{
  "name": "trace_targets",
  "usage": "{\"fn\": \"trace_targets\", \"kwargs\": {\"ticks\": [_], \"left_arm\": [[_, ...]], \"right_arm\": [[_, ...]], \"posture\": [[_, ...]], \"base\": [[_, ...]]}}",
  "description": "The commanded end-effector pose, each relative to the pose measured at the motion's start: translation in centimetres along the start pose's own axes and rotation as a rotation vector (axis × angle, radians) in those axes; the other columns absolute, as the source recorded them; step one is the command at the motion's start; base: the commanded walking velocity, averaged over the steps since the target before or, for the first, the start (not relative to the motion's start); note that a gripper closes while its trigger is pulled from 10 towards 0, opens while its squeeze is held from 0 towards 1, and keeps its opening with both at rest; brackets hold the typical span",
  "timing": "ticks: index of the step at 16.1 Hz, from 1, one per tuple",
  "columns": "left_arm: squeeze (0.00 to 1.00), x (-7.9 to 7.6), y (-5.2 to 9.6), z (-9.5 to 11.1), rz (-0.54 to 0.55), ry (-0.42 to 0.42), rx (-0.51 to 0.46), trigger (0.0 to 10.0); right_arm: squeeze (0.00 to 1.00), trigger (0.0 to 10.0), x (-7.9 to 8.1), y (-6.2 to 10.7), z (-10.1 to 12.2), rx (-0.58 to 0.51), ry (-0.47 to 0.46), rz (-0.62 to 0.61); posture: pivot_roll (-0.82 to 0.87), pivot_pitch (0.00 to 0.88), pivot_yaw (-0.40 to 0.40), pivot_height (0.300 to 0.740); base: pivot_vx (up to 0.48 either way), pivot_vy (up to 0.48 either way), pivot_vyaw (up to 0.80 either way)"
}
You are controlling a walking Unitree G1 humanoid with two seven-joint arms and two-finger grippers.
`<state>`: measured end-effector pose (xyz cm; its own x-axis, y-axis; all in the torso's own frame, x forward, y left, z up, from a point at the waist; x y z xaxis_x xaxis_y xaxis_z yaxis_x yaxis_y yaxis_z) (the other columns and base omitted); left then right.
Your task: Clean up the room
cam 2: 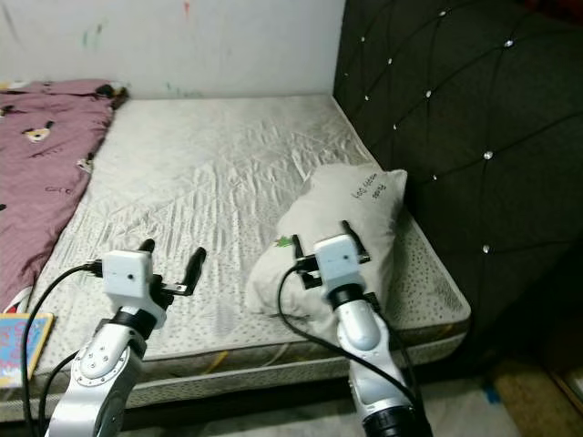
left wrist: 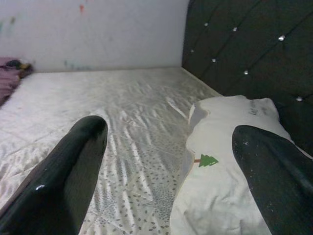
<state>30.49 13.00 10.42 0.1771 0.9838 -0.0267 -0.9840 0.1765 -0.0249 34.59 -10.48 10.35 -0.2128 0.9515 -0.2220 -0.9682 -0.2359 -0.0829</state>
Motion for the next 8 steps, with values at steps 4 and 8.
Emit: {"fn": "trace_targets", "kwargs": {"ticks": [4,8], "left_arm": [[0.0,-0.83,-0.11,-0.06,-0.024,0.008,0.006,10.0],[0.0,-0.98,-0.1,-0.06,-0.027,0.033,0.003,10.0]], "right_arm": [[0.0,10.0,-0.74,0.32,-0.41,0.012,0.033,-0.012],[0.0,10.0,-0.56,0.41,-0.61,0.019,0.037,-0.002]], "posture": [[0.0,0.023,0.015,0.74],[0.0,0.024,0.014,0.74]], "base": [[0.0,-0.355,0.0],[0.0,-0.148,0.0]]}}
Point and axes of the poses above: a point about 5 cm out from each wrist's last joint towards the gripper, its own y axis pointing back from the gripper into the wrist, its own z axis along the axis of the wrist's last joint, x = y × z, the point moved 5 cm from there along -y, pointing out of the wrist towards the gripper, and after that the axes turned 1 degree about -y, right-handed, at the moved point
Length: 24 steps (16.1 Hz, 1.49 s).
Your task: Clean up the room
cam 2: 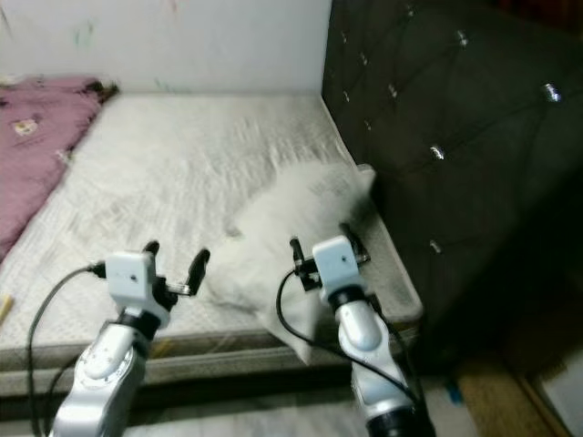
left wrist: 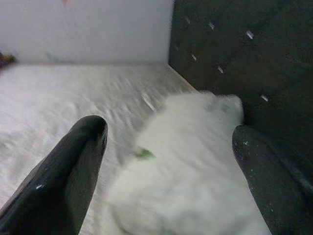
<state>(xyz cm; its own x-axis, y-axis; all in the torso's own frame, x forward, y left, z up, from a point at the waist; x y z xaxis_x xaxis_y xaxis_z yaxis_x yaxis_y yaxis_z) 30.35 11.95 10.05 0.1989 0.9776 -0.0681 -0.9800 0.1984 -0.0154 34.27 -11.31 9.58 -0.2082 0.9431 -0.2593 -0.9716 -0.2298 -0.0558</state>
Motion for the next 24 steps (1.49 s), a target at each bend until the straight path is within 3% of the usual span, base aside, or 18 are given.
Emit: {"fn": "trace_targets", "kwargs": {"ticks": [1,7,19,24], "left_arm": [[0.0,-0.02,-0.06,0.45,-0.013,-0.004,-0.013,10.0],[0.0,-0.38,-0.07,0.59,-0.038,-0.002,-0.021,10.0],[0.0,-0.33,-0.16,0.37,-0.04,-0.007,-0.008,10.0],[0.0,-0.17,-0.18,0.05,-0.025,-0.002,0.006,10.0]], "right_arm": [[0.0,10.0,0.02,-0.17,0.33,-0.012,0.008,0.004],[0.0,10.0,0.15,-0.14,0.42,-0.016,0.013,0.008],[0.0,10.0,0.17,-0.36,0.22,-0.007,0.007,0.01],[0.0,10.0,0.21,-0.33,0.05,-0.004,0.01,0.013]], "posture": [[0.0,0.024,0.014,0.74],[0.0,0.029,0.013,0.74],[0.0,0.032,0.013,0.74],[0.0,0.022,0.014,0.74]], "base": [[0.0,0.0,0.0],[0.156,0.0,0.62],[0.393,0.0,0.0],[0.0,0.0,0.0]]}}
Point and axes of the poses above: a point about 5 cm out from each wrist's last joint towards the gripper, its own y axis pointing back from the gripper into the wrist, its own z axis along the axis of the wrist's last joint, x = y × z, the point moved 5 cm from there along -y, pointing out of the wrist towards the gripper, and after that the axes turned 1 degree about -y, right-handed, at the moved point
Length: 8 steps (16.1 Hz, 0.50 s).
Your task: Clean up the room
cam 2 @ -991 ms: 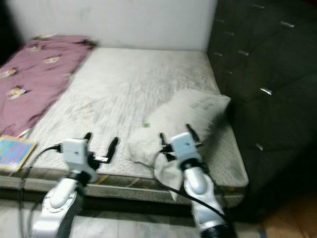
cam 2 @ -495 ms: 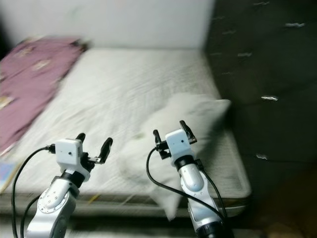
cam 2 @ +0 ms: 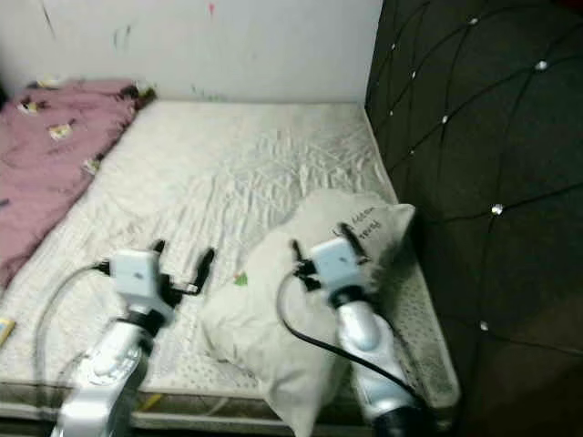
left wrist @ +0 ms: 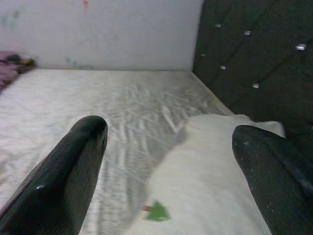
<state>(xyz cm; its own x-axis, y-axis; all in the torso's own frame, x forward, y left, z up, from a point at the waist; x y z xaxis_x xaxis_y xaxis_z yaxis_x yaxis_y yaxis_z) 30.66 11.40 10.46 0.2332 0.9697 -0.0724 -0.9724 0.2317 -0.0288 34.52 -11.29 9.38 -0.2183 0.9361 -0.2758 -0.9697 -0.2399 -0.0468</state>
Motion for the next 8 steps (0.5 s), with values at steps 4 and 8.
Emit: {"fn": "trace_targets", "kwargs": {"ticks": [4,8], "left_arm": [[0.0,0.5,0.2,-0.4,0.026,-0.003,0.023,10.0],[0.0,1.5,0.3,-0.5,0.077,0.027,0.031,10.0]], "right_arm": [[0.0,10.0,0.3,-0.1,0.3,-0.008,-0.001,0.009],[0.0,10.0,-0.3,-0.2,-1.6,0.102,0.014,0.013]], "posture": [[0.0,0.023,0.01,0.74],[0.0,0.021,0.01,0.74]], "base": [[0.0,0.0,0.0],[0.0,0.0,0.0]]}}
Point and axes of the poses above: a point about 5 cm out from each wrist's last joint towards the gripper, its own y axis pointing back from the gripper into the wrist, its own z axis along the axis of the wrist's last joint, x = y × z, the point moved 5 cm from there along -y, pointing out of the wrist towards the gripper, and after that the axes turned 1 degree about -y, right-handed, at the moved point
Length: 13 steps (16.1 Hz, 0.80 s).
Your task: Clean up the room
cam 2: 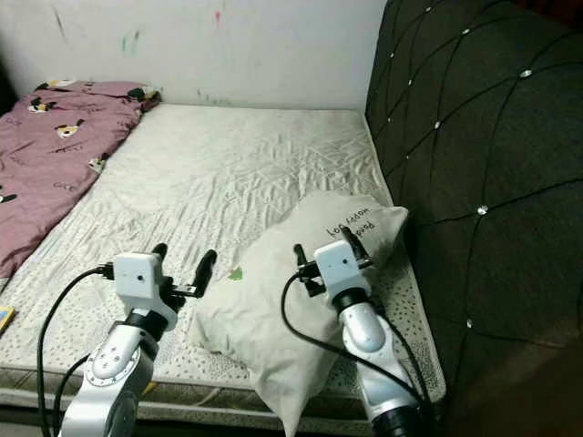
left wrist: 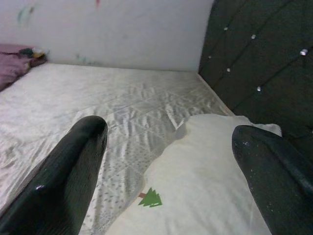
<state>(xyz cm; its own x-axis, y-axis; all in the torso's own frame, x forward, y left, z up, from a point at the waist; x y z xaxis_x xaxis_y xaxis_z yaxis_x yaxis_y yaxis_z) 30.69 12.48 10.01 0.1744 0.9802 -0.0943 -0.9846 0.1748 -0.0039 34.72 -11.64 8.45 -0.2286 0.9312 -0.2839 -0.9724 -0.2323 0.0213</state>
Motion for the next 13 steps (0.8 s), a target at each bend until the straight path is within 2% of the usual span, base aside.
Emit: {"fn": "trace_targets", "kwargs": {"ticks": [1,4,9,10,11,13], "left_arm": [[0.0,1.2,0.1,-0.6,0.059,0.031,0.03,10.0],[0.0,1.7,0.1,-0.6,0.082,0.038,0.034,10.0],[0.0,1.6,0.1,-0.4,0.073,0.036,0.035,10.0],[0.0,1.7,0.3,-0.1,0.07,0.015,0.024,10.0],[0.0,2.0,0.6,0.3,0.069,-0.009,0.013,10.0],[0.0,3.0,1.8,1.0,0.088,-0.027,-0.02,10.0]], "right_arm": [[0.0,10.0,-0.4,-0.1,-1.5,0.085,0.0,0.012],[0.0,10.0,-1.2,0.2,-2.2,0.112,0.018,0.007],[0.0,10.0,-1.2,0.2,-1.8,0.1,0.012,0.0],[0.0,10.0,-1.2,0.3,-1.8,0.097,0.0,0.007],[0.0,10.0,-1.2,0.3,-1.5,0.088,-0.015,0.009],[0.0,10.0,-1.5,0.6,0.5,-0.004,-0.157,-0.006]], "posture": [[0.0,0.023,0.006,0.74],[0.0,0.023,0.006,0.74],[0.0,0.031,0.005,0.74],[0.0,0.044,0.004,0.74],[0.0,0.054,0.004,0.74],[0.01,0.071,0.0,0.74]], "base": [[0.0,0.0,0.0],[0.0,0.0,0.0],[0.0,0.0,0.0],[0.0,0.0,0.0],[0.0,0.0,0.0],[0.0,0.0,0.0]]}}
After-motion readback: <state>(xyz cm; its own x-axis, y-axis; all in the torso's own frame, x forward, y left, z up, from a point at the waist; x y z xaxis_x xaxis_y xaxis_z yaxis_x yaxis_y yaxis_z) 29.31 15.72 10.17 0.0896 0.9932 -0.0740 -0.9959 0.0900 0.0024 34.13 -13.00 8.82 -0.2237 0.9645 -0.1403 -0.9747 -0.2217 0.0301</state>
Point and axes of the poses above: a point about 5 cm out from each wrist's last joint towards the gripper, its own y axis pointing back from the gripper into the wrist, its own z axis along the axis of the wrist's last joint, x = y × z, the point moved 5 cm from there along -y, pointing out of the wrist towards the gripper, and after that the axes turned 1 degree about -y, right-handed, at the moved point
